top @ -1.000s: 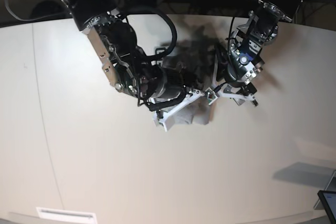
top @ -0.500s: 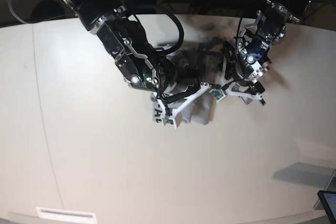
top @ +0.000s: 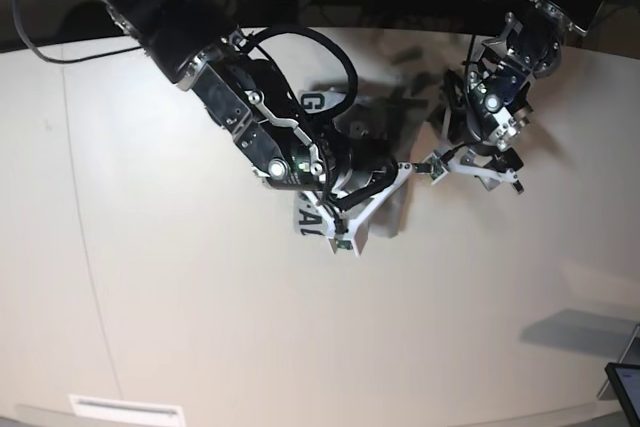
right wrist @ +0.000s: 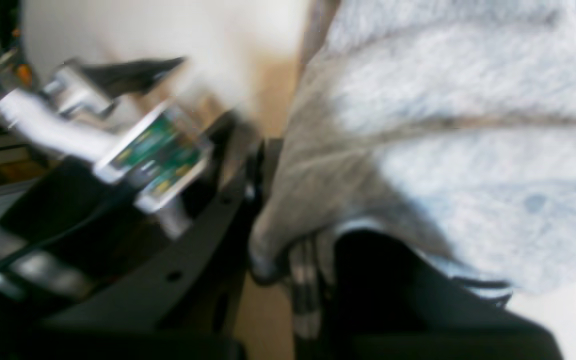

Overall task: Fold the T-shirt properly
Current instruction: 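Press the folded bundle down with both grippers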

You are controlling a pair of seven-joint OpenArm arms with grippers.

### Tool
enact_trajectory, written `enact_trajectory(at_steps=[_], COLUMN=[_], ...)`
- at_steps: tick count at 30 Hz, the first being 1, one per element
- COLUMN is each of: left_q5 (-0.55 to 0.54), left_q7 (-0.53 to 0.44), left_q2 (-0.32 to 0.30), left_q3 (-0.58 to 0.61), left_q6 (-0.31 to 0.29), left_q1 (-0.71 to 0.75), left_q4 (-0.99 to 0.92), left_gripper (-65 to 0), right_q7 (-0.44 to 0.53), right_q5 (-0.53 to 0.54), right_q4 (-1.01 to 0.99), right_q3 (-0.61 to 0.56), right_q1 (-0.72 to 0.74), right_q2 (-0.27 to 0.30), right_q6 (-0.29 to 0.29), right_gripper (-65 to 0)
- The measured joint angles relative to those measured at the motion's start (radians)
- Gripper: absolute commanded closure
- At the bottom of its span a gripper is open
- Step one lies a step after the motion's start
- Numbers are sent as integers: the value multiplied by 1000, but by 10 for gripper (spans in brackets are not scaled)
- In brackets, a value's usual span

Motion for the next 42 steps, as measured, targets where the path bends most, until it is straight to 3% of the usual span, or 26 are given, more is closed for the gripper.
enact_trajectory(at_steps=[2,7,16,21,30,35,42], left_q5=[0,1,2,2,1,4,24], left_q7=[6,5,11,11,12,15,31], left_q2=[1,3,7,7,7,9,28], left_q3=[0,0,0,0,0,1,5], left_q6=[-1,0,0,0,0,0,0], left_q1=[-1,0,-1,-1,-3,-3,-3], left_q4=[-3,-3,-3,-3,-3,-3,-3], left_gripper=[-364,-364,-364,-364,-364,-364,-364], right_q7=[-5,-12,-12,-12,-9,-18,-12], right_q5=[-5,-158,-159,-156,-156,-259,-254], right_q4=[-41,-103,-126,-220,-226,-226,-226], right_q3=[-48,-113,-123,-216,-217,-239,-317], right_q1=[19,21,64,100,116,119,127], right_q2=[-2,-18,-23,-26,-29,-29,-40], right_q6=[1,3,4,4,4,3,6], right_gripper=[0,0,0,0,0,0,0])
